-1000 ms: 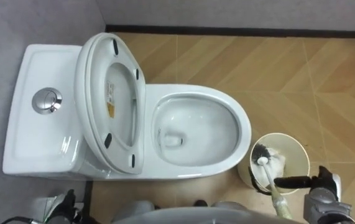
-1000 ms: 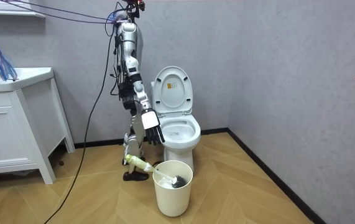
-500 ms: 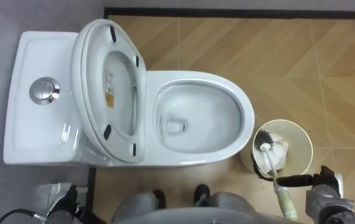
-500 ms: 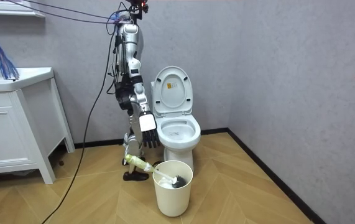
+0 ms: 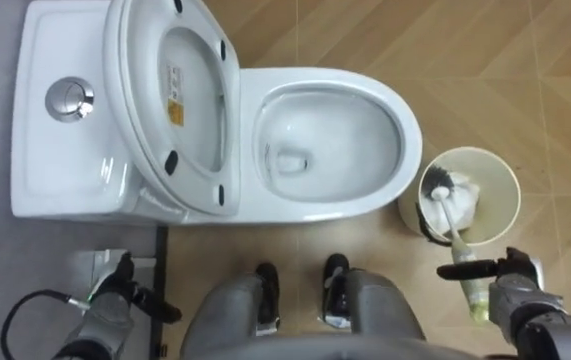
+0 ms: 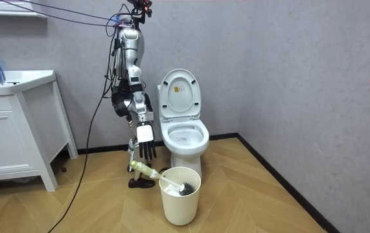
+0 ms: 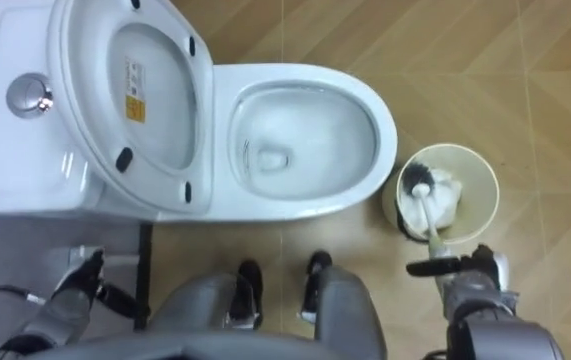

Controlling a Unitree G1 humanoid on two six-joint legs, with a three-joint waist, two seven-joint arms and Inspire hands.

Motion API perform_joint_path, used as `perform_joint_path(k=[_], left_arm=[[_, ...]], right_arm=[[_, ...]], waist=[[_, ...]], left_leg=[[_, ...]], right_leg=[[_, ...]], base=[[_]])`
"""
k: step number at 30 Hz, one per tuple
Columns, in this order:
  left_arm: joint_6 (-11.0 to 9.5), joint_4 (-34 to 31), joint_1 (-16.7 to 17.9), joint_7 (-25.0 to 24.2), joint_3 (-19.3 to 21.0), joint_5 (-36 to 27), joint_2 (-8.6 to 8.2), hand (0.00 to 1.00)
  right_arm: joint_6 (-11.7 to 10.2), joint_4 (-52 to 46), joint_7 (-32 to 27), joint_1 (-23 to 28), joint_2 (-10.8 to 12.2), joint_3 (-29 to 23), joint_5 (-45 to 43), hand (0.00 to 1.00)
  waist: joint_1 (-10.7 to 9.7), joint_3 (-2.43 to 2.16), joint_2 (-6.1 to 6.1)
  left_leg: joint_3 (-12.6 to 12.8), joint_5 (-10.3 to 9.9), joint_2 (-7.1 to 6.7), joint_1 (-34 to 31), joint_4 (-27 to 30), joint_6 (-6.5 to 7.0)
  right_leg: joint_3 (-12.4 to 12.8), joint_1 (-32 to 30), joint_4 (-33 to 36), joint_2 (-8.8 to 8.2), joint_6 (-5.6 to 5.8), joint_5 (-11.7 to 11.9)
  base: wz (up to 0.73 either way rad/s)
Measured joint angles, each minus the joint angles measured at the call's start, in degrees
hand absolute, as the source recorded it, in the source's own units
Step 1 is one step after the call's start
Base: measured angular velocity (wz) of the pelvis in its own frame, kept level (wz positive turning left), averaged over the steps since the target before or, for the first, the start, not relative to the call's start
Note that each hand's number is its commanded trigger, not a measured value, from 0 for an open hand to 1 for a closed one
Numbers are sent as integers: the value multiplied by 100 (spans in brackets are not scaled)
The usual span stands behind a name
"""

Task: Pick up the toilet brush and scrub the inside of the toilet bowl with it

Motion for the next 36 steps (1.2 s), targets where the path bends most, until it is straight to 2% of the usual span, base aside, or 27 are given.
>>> perform_joint_path(k=[8, 12, 16, 21, 26, 30, 36], left_arm=[[2, 0, -167, 254, -152, -60, 4, 0], [24, -13, -230, 264, -381, -330, 6, 0], [42, -2, -347, 435, -554, -616, 9, 0], [35, -11, -437, 513, -560, -671, 8, 0], [53, 2, -549, 614, -660, -815, 9, 0], [46, 0, -603, 644, -668, -958, 12, 0], [49, -2, -632, 712, -668, -991, 29, 0]], right_arm=[[10, -10, 1, -239, -105, 146, 125, 0], [134, -4, 19, -374, -168, 272, 136, 0], [134, 0, 28, -504, -247, 426, 219, 0], [143, 14, 37, -638, -375, 469, 318, 0], [260, -23, 25, -669, -480, 674, 385, 0], [366, -29, 25, -731, -573, 695, 401, 0], [366, -36, 12, -864, -596, 697, 445, 0]], waist=[[34, 29, -30], [124, 33, -52], [146, 34, -58], [154, 37, -60], [216, 88, -62], [303, 98, -69], [302, 114, -95]], left_leg=[[83, 7, -8, -442, 144, -10], [106, 30, -10, -668, 135, -21], [106, 52, 1, -880, 214, -23], [94, 51, 1, -948, 227, -23], [96, 50, 1, -1077, 276, -22], [103, 46, -3, -1340, 439, -17], [92, 44, -13, -1661, 548, -13]], right_leg=[[148, -539, 256, -8, -24, -18], [209, -801, 285, 13, -38, -3], [188, -997, 286, 15, -54, 9], [174, -1037, 280, 9, -51, 7], [184, -1172, 299, 10, -50, 6], [216, -1447, 477, -3, -54, 5], [204, -1768, 658, -36, -69, 9]], base=[[-4], [-2], [0], [0], [0], [0], [3]])
